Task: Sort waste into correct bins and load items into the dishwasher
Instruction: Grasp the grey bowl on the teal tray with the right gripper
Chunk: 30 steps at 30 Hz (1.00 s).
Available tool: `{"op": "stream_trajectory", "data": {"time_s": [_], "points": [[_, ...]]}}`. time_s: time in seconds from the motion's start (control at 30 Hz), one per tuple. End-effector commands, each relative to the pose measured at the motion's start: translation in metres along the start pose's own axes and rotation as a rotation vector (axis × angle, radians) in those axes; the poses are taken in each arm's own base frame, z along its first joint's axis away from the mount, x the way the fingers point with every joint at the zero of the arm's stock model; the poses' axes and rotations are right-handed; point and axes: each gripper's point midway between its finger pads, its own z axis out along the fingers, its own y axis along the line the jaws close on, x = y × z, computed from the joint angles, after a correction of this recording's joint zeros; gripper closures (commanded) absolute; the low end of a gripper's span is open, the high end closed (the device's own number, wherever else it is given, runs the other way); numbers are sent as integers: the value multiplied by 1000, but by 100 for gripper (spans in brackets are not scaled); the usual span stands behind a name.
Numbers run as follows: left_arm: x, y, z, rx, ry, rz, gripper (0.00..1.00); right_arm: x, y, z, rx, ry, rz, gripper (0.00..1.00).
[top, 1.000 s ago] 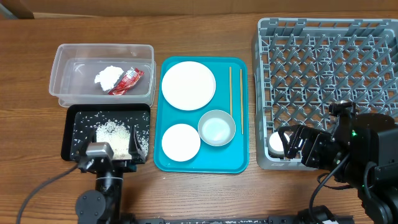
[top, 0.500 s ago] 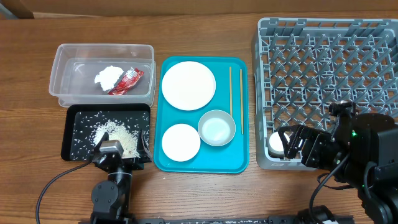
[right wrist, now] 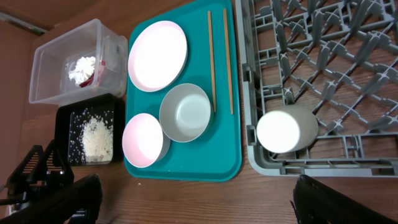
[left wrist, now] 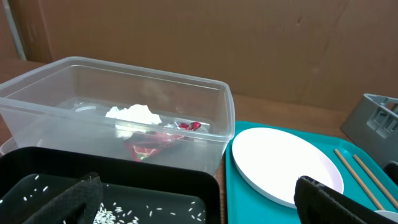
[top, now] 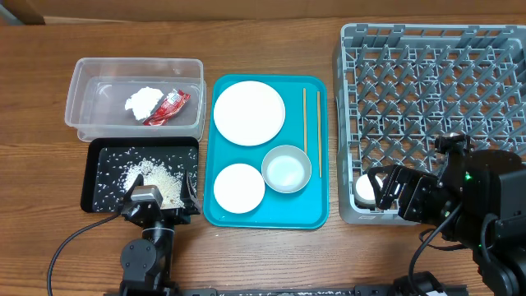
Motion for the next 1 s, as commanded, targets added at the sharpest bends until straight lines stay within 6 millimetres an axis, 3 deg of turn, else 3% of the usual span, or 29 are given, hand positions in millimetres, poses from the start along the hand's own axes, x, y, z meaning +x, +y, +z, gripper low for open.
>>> {"op": "stream_trajectory", "data": {"time_s": [0.0, 0.3, 0.47, 0.67, 0.73, 0.83, 0.97], "points": [[0, 4, 0, -15, -9, -16, 0, -2, 2, -2, -7, -10, -11, 0], [0, 4, 0, -15, -9, -16, 0, -15, 37, -5, -180, -44, -34, 0], [0, 4, 0, -15, -9, -16, 0, -6, 62, 9, -272, 56, -86, 5], [0, 4, 0, -15, -9, -16, 0, 24, 72, 75, -118, 259, -192, 10], [0, 4, 0, -15, -9, -16, 0, 27, 62, 108, 31, 287, -170, 13], [0, 4, 0, -15, -9, -16, 0, 28, 48, 142, 165, 311, -113, 14], [0, 4, 0, -15, -9, -16, 0, 34, 38, 191, 261, 362, -92, 14]]}}
